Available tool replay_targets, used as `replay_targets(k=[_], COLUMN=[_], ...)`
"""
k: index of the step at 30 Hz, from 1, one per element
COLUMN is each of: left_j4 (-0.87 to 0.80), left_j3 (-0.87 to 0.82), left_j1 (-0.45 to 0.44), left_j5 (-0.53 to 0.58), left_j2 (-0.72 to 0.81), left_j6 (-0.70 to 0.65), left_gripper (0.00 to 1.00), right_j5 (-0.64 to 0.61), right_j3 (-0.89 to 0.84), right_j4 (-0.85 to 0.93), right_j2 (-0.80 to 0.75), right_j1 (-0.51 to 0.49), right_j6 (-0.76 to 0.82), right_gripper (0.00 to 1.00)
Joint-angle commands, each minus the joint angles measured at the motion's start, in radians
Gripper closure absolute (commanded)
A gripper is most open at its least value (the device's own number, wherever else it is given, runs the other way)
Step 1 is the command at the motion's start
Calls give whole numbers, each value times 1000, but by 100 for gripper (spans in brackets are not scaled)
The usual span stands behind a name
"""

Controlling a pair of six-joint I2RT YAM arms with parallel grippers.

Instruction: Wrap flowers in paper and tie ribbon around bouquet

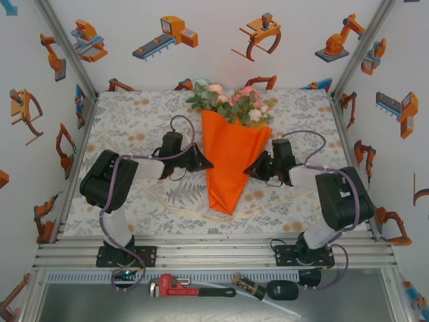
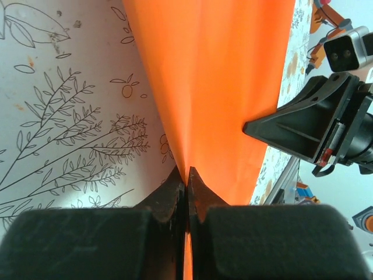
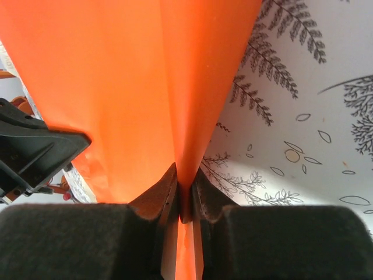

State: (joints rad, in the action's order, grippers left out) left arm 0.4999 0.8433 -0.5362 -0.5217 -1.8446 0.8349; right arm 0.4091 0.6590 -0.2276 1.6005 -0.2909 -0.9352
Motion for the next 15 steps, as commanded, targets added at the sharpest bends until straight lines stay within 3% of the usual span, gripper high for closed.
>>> replay_targets(k=[1, 15], left_j4=[37, 9], left_j3=[8, -63], left_j1=[-12, -79], left_j5=[-25, -4], left_j2=[50, 132], left_j6=[23, 55], left_gripper=[92, 93], right_j5=[-22, -25], right_j3=[24, -63], right_j4=[61, 217], right_j2=[-44, -225], right_j1=[-4, -5], right_j6=[31, 64], right_gripper=[84, 86])
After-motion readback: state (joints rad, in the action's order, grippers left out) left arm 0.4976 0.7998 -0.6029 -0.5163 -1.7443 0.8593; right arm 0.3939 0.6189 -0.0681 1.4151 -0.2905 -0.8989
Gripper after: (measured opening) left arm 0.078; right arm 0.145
